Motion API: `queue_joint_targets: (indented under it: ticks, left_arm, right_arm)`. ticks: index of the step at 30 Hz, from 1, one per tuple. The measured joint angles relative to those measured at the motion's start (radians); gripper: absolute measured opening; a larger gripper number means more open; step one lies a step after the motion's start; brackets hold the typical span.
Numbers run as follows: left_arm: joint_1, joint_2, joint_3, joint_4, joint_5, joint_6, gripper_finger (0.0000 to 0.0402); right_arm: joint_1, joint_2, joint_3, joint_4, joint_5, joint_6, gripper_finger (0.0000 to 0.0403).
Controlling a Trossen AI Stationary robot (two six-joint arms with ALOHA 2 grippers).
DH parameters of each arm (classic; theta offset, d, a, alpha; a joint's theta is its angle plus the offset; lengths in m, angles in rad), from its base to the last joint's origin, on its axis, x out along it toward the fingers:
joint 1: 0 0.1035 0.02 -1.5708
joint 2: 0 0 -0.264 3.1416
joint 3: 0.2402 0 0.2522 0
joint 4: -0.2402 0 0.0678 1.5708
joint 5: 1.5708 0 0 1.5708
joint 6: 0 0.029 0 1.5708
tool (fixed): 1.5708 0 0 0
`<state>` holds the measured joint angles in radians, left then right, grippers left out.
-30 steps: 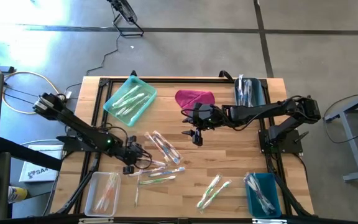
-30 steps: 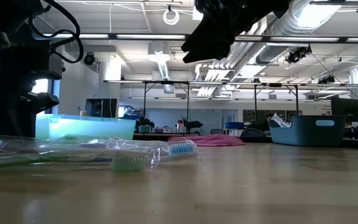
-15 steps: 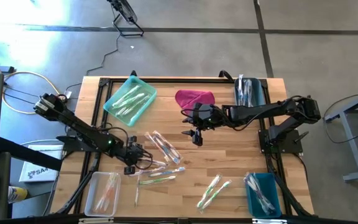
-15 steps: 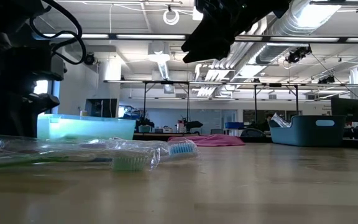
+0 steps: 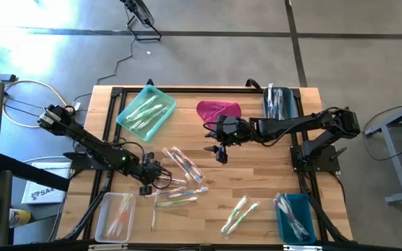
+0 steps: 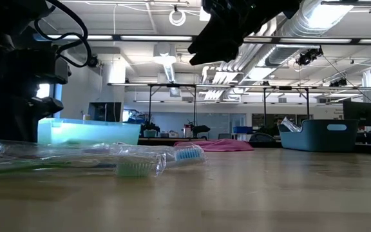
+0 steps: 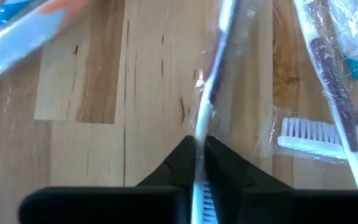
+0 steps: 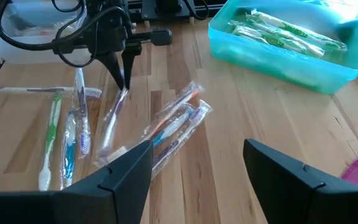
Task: Pick & Place Toothbrushes
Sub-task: Put the purple toothbrush to the dark blue bin bin
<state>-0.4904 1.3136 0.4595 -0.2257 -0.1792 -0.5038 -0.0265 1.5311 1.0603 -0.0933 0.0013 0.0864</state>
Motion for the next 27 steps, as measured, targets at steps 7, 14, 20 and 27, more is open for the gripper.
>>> queue_joint_targets:
  ticks: [7, 14, 20, 27]
  left_arm:
    - [0.000, 0.000, 0.000, 0.003, 0.009, -0.001, 0.0021]
    - [0.000, -0.021, -0.001, 0.001, 0.013, 0.027, 0.0008]
    - [-0.002, -0.100, -0.005, -0.014, 0.037, 0.081, 0.0009]
    - [0.000, -0.235, -0.004, -0.073, -0.065, 0.131, 0.0004]
  right_arm:
    - [0.000, 0.000, 0.000, 0.000, 0.000, 0.000, 0.0243]
    - [0.000, 0.000, 0.000, -0.013, -0.008, 0.081, 0.0243]
    - [0.000, -0.002, 0.000, -0.016, -0.064, 0.122, 0.0243]
    - [0.000, -0.066, 0.000, -0.015, -0.079, 0.128, 0.0243]
